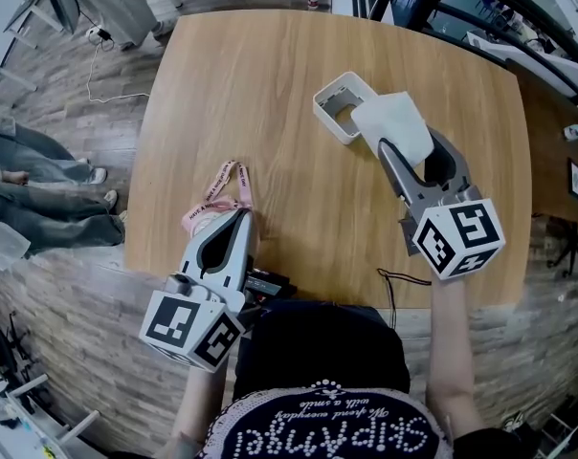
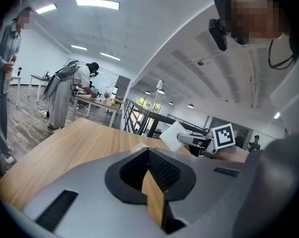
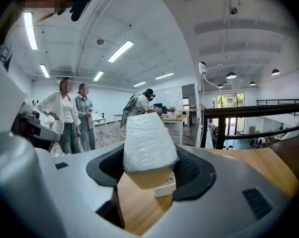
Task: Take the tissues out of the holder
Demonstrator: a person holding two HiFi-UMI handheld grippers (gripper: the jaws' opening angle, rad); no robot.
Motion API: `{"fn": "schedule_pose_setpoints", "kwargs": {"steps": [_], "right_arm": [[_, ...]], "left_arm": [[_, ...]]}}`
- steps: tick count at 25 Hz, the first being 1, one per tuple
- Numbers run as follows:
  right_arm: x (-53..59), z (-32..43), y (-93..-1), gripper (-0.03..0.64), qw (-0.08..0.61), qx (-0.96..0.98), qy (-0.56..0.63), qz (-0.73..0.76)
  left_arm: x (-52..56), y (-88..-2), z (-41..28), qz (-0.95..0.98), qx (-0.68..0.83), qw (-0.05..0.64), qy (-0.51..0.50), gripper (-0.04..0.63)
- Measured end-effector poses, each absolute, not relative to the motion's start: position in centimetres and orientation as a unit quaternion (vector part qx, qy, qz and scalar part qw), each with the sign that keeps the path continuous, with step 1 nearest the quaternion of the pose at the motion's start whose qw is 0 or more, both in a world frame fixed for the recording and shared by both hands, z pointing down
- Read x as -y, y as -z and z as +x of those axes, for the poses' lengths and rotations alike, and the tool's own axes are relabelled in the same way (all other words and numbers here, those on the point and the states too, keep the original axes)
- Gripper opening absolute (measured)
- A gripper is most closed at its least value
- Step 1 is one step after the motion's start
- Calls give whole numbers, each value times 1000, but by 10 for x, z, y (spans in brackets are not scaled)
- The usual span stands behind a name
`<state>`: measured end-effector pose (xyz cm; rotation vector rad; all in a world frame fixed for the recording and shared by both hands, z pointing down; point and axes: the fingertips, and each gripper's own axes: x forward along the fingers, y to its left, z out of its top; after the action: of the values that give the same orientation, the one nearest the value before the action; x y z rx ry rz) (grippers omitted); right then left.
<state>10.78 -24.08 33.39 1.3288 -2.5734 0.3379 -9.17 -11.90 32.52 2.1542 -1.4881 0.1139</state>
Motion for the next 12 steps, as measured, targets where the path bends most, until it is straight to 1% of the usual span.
{"fn": "schedule_pose_setpoints", "kwargs": {"steps": [12], "right_arm": [[209, 111, -333, 276, 98, 872, -132, 461]], "left_arm": [[115, -324, -99, 793, 553, 254, -40, 5]]}}
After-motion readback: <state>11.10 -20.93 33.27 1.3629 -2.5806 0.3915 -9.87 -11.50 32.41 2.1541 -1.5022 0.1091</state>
